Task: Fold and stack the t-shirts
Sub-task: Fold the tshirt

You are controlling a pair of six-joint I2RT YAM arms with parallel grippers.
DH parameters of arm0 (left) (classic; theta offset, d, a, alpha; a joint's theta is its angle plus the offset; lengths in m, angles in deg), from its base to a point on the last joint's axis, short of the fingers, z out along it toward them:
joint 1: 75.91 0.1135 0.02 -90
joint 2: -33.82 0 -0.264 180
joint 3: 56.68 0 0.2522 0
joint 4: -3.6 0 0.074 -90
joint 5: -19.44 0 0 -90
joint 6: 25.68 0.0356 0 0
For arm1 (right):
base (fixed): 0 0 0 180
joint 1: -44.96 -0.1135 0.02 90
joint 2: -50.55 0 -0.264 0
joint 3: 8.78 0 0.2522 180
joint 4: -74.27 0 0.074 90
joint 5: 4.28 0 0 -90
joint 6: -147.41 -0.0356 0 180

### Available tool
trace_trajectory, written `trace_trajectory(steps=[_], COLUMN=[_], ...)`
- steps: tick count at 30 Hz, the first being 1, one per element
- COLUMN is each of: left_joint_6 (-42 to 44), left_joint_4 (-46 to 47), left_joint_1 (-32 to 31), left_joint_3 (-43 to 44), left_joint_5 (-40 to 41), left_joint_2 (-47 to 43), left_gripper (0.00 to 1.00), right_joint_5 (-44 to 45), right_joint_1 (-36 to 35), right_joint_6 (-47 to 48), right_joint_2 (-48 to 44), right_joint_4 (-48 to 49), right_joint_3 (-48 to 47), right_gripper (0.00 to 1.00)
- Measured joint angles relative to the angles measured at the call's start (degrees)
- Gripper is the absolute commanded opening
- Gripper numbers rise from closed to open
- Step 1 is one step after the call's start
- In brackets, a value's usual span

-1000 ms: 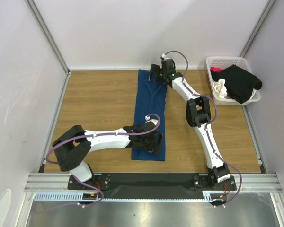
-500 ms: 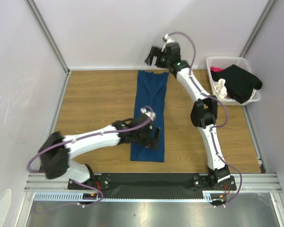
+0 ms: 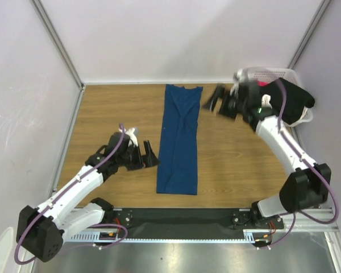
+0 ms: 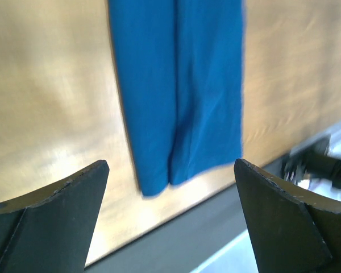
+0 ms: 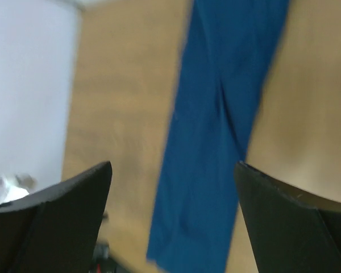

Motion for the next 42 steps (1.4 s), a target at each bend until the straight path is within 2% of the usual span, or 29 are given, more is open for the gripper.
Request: trace_trajectory(steps=[3,6,8,11,13,20,25,29,33,42], left_joint_6=[-1.0,-2.1,-3.2,-5.5,-7.1,-12.1,-14.2,-14.4,-14.4,-14.5], left_joint_4=[0.7,1.6,2.3,4.7,6.2,9.2,11.1,12.4,15.3,17.7], left_joint_1=[0.0,0.0,-0.1,-1.1,-2.8,-9.8,-11.0,-11.1,-11.6,-12.9], left_joint_3=[-5.2,-9.7,-11.9,-15.8,-18.6,-23.9,-24.8,-25.0,-25.0,-25.0], left_joint_5=[-3.4,-4.9,-5.1,-4.8,-4.4,0.0,3.1,4.3,4.3,4.8], left_joint_2=[-0.8,-4.2,-6.9,-10.4,-11.5,-11.1,-12.2,-11.6,-9.0,-6.6], left_gripper=[0.98,0.96,0.93,0.86,0.84,0.82,0.81,0.79,0.77,0.70], right_joint_5=[-2.4,-3.2,-3.8,-5.2,-5.7,-4.1,-2.1,-0.2,0.9,1.5], right_joint_1=[-1.6,-4.9,-7.6,-11.8,-13.9,-22.2,-26.6,-28.6,-30.0,-31.7], right_joint_6=[-4.5,-8.5,-10.9,-14.8,-17.1,-21.4,-24.5,-26.6,-28.6,-32.3], right_joint_2=[-5.4,-10.2,-14.4,-20.9,-22.4,-19.0,-16.8,-16.8,-16.8,-16.5], right_joint_4=[-0.9,-3.2,-3.7,0.0,3.2,8.4,12.7,13.4,15.4,20.9], right_joint_3=[20.5,35.0,40.7,47.8,51.3,54.8,56.2,57.3,58.4,61.0], right_gripper=[0.86,0.76,0.73,0.66,0.65,0.68,0.64,0.64,0.56,0.49])
